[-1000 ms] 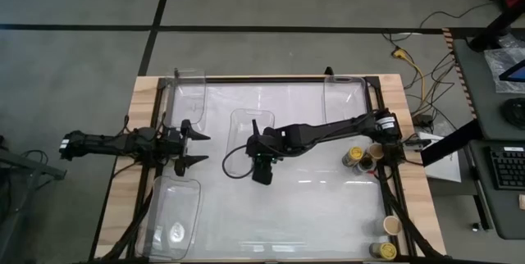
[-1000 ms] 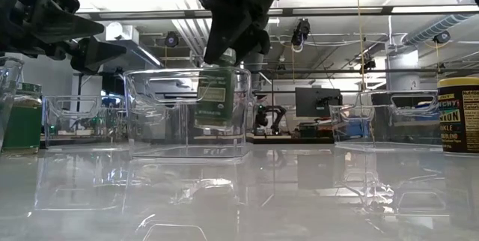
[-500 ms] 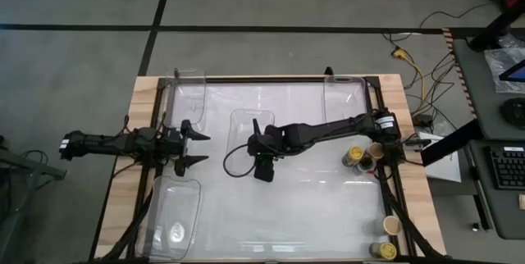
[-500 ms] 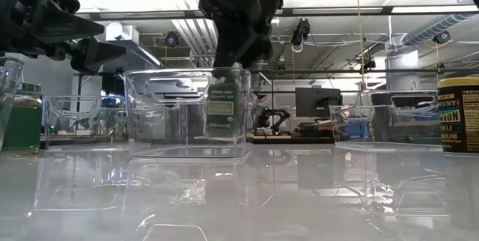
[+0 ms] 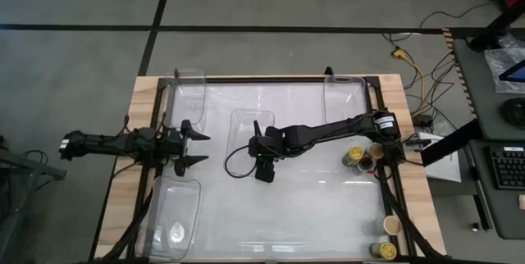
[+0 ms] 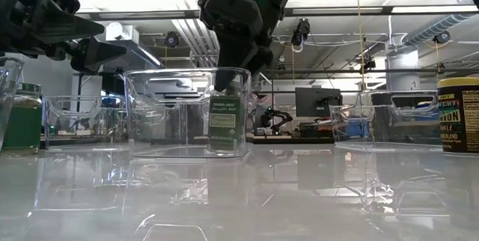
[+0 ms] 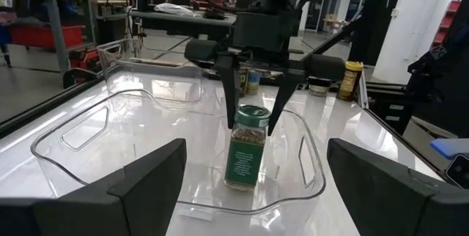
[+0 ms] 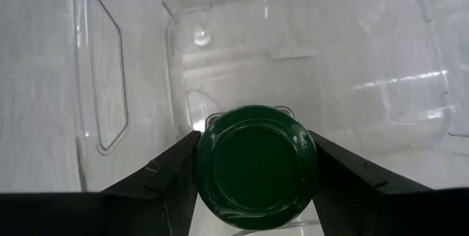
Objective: Sort spices by type
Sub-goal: Put the right green seasoning bottle into the center transparent bin, then put the green seasoning bottle into the center transparent bin
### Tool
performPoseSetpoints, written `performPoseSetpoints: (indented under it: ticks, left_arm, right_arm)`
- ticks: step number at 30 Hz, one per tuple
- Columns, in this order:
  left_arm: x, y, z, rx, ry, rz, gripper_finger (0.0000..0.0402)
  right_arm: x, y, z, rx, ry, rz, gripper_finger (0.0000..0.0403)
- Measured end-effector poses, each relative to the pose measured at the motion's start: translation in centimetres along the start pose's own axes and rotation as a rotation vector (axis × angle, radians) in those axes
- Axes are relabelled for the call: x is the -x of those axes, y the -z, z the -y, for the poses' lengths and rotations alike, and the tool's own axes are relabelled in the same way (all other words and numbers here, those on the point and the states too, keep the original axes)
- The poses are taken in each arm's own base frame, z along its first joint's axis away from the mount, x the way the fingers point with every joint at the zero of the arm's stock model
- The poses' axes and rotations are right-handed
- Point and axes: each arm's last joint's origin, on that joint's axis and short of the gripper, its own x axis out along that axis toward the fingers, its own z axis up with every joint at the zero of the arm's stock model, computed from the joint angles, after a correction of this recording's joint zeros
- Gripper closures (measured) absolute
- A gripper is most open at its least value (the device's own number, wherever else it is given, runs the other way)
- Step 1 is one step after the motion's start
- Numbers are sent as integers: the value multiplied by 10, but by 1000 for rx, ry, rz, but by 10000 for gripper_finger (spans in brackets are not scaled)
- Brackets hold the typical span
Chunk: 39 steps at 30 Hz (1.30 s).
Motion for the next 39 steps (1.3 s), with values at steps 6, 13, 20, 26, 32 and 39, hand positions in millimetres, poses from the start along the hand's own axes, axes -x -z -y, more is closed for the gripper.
performPoseSetpoints:
  ticks: [6,13,20,26,32,39]
  left_arm:
    - [0,0,0,0,0,0,86]
    - [0,0,0,0,0,0,86]
    - [0,0,0,0,0,0,86]
    - [0,0,0,0,0,0,86]
    - [0,0,0,0,0,0,86]
    - [0,0,0,0,0,0,86]
  right_arm:
    - [0,0,2,-4,3,0,182]
    - [-1,0,3,-5,4,-3,183]
    - [-1,0,3,-6,4,-1,174]
    - [0,-1,3,-7,4,1,150]
    - [13,-3,3,-9,-5,30,121]
    - [69,-10,4,0,-40,155,85]
